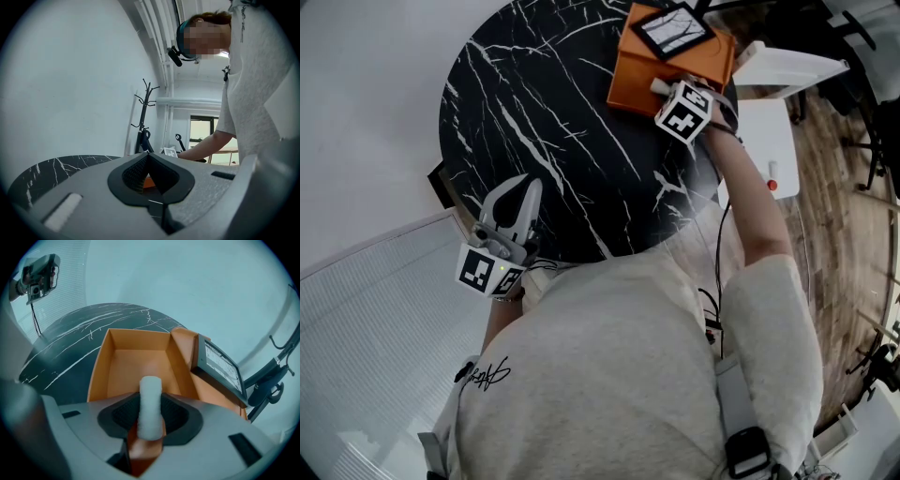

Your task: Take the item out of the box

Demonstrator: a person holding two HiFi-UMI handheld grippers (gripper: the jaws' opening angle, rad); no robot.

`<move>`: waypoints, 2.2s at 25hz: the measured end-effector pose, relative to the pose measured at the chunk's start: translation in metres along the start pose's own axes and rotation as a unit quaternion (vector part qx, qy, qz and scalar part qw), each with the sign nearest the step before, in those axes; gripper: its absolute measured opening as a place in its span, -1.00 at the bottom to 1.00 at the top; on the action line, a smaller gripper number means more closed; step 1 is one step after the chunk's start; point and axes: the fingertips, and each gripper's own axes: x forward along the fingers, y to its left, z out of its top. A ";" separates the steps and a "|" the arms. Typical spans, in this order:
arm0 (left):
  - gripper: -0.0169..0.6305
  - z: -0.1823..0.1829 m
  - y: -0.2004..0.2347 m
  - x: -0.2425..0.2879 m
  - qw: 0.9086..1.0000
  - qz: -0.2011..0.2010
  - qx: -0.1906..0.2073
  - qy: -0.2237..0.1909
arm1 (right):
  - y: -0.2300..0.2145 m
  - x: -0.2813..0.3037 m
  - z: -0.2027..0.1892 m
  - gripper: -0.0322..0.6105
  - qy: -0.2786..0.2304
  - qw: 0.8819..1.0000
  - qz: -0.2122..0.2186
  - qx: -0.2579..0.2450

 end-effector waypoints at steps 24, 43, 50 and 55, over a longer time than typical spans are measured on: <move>-0.95 0.008 0.001 0.010 1.000 -0.006 0.004 -0.014 | 0.001 0.001 0.002 -0.50 0.000 1.000 -0.001 -0.003; -0.95 0.012 0.001 0.001 1.000 -0.002 0.009 -0.015 | -0.007 -0.001 -0.001 -0.50 0.009 0.999 -0.049 -0.002; -0.95 0.012 0.001 -0.003 1.000 -0.004 0.011 -0.015 | -0.006 -0.013 0.008 -0.50 -0.019 0.998 -0.064 0.008; -0.95 0.013 -0.001 -0.004 1.000 -0.008 0.011 -0.016 | -0.003 -0.020 0.012 -0.50 -0.024 0.997 -0.071 0.007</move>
